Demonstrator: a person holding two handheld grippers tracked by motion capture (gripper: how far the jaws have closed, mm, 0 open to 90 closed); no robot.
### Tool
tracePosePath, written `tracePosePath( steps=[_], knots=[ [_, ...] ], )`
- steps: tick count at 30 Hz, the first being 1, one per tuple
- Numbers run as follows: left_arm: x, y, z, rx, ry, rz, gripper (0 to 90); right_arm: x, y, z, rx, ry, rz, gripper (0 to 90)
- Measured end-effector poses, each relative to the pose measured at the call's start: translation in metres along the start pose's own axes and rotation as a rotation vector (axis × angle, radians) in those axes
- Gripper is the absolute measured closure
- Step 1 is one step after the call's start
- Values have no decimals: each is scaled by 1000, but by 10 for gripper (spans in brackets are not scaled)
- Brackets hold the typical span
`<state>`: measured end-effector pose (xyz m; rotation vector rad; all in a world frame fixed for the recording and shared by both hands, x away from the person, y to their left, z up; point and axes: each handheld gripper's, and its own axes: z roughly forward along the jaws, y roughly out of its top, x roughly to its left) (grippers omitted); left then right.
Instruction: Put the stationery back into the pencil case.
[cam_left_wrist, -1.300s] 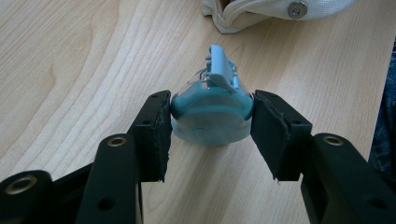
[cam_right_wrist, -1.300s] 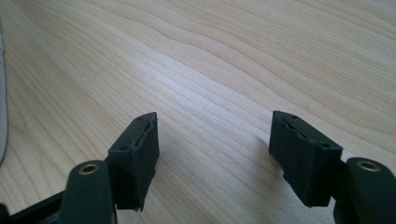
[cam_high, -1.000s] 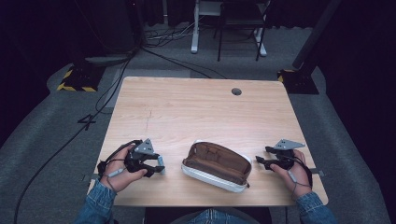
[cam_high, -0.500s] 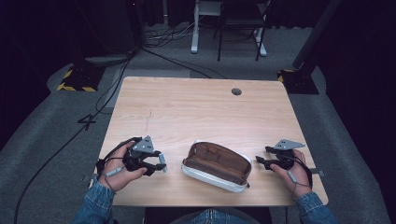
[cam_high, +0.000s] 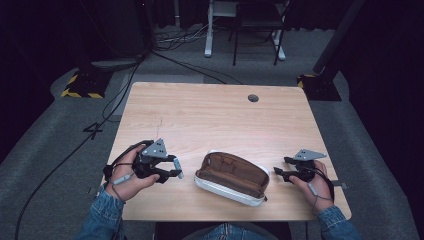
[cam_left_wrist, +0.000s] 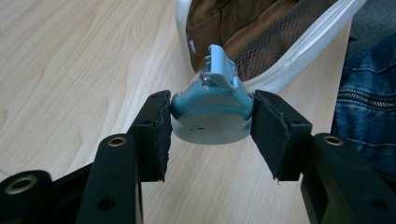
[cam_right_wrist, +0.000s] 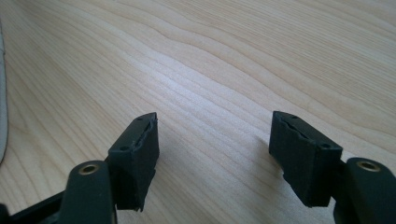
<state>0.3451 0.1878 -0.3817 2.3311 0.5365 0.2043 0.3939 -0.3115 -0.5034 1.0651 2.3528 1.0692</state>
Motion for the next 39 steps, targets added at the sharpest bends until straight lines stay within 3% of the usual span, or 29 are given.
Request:
tracePosePath(
  steps=[22, 39],
  knots=[
    [-9, 41, 11, -27, -37, 76, 488, 0, 0, 0, 0, 0, -2, 335],
    [-22, 73, 39, -43, -89, 115, 488, 0, 0, 0, -1, 1, -4, 334]
  ],
)
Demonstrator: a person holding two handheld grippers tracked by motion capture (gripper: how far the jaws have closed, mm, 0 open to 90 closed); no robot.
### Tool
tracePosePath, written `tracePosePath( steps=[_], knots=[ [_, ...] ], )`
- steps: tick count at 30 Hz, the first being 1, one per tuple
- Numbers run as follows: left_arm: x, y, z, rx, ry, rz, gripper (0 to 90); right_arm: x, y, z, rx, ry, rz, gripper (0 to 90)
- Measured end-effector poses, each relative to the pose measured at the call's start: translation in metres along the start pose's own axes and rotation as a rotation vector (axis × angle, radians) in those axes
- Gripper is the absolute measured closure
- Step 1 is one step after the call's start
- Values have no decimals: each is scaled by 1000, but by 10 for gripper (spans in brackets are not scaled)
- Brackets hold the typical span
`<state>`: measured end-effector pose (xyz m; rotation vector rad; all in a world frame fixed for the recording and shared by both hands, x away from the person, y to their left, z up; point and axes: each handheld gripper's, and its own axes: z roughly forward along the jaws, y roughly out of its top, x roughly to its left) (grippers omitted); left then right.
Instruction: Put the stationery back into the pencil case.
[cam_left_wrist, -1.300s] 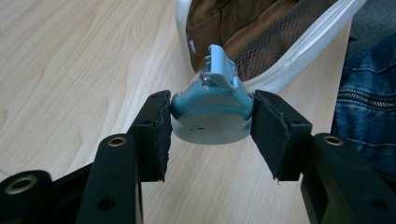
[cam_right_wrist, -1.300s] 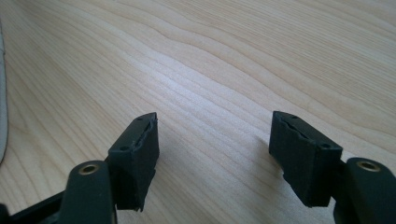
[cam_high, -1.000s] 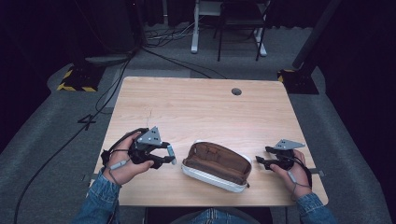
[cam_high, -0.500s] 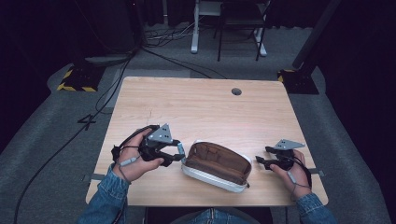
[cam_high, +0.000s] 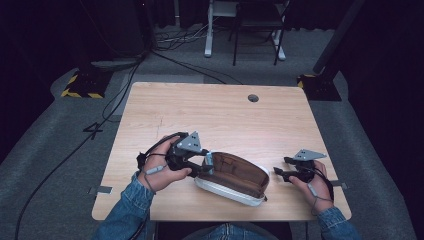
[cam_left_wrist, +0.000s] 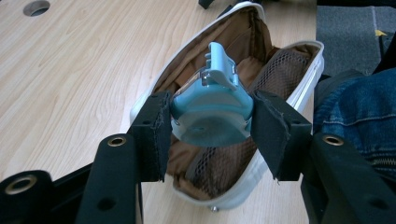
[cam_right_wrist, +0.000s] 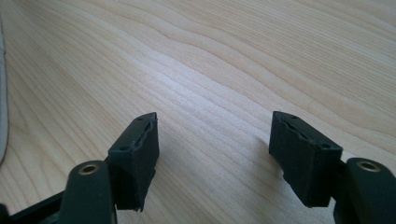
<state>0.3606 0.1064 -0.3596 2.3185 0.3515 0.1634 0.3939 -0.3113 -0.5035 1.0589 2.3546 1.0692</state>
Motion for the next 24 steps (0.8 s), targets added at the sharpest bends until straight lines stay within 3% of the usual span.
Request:
tracePosePath(
  steps=[14, 24],
  knots=[
    [-4, 17, 36, 13, -45, 10, 488, 0, 0, 0, 0, 2, -2, 334],
    [-6, 18, 63, 36, -59, -9, 488, 0, 0, 0, -1, 6, -3, 334]
  ],
)
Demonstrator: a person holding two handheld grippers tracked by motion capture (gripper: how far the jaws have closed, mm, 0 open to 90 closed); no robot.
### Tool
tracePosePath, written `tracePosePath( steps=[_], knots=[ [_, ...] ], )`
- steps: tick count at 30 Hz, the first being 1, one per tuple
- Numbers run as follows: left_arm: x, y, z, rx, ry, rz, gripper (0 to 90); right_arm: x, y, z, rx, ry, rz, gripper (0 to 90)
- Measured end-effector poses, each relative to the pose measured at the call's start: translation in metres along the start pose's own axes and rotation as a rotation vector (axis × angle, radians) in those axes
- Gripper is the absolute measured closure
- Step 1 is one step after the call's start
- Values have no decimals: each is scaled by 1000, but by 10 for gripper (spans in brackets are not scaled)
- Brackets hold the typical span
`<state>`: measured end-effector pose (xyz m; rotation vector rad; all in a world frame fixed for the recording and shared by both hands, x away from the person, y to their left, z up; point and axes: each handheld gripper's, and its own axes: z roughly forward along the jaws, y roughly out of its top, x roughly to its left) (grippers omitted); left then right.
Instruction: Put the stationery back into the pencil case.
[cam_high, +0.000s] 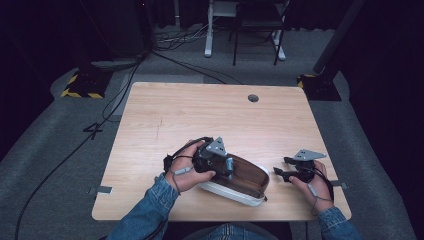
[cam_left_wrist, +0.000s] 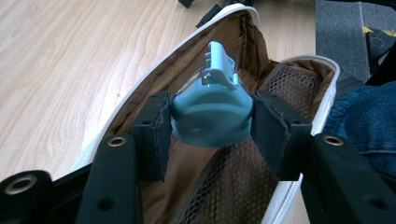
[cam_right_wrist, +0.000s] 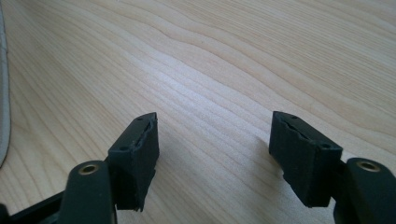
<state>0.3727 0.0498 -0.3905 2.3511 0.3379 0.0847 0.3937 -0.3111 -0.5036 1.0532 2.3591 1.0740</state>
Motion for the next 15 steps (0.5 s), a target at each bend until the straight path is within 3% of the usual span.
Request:
tracePosePath(
  steps=[15],
  knots=[
    [1, -2, 24, 10, 19, -48, 488, 0, 0, 0, 2, 0, -2, 334]
  ],
)
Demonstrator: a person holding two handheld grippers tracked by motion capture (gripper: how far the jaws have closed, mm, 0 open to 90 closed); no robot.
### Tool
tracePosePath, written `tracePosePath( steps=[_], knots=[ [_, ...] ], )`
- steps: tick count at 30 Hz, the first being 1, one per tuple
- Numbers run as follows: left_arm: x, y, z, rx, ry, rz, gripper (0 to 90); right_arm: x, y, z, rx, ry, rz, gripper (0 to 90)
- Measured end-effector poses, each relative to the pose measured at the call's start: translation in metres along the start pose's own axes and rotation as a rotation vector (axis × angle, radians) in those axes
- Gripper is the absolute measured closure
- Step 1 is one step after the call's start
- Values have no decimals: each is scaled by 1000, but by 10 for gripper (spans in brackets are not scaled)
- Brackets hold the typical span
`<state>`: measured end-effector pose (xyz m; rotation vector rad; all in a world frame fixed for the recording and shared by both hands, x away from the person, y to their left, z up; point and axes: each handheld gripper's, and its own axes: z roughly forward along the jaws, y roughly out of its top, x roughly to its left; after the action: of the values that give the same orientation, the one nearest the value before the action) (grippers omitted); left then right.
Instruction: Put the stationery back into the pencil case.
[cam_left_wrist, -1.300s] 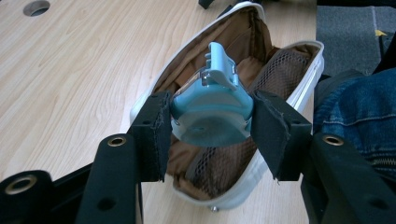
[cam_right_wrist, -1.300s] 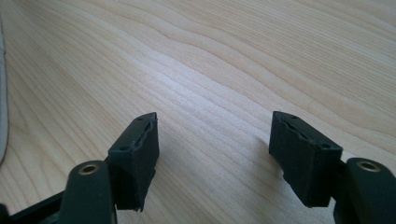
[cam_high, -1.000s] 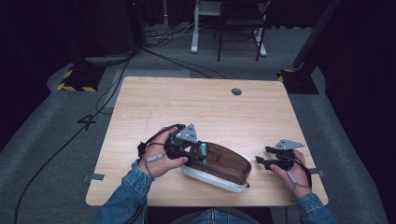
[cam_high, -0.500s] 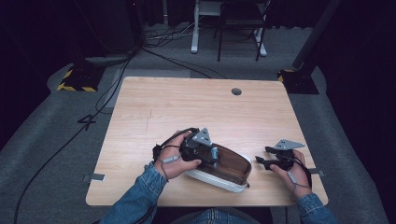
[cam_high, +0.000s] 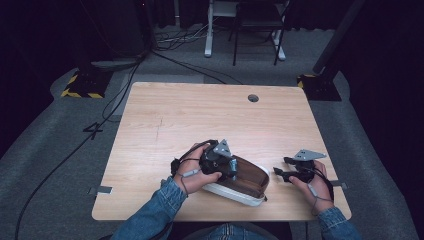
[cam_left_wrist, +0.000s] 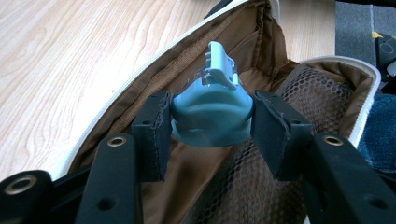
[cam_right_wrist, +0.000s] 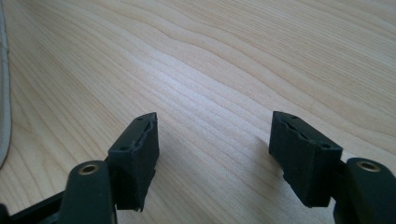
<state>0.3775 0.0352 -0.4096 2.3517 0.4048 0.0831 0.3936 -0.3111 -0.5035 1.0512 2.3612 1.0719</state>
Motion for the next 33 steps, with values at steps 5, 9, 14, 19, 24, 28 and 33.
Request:
tracePosePath(
  steps=[5, 9, 14, 19, 24, 28, 33],
  knots=[
    [0, -1, 6, 4, 6, -8, 488, 0, 0, 0, 0, 1, 0, 334],
    [-1, -2, 13, 14, 13, -14, 488, 0, 0, 0, 0, 1, -1, 334],
    [-2, -4, 21, 14, -30, -23, 489, 0, 0, 0, 0, 2, -2, 335],
    [-3, -2, 22, -4, -27, -31, 345, 0, 0, 0, 0, 2, -2, 334],
    [-3, -2, 12, -10, -5, -29, 315, 0, 0, 0, 0, 2, -2, 334],
    [-1, -5, 0, -24, 19, -31, 291, 0, 0, 0, 0, 3, -2, 334],
    [4, -15, -18, -36, 60, -50, 286, 0, 1, 1, 0, 11, -1, 328]
  ],
)
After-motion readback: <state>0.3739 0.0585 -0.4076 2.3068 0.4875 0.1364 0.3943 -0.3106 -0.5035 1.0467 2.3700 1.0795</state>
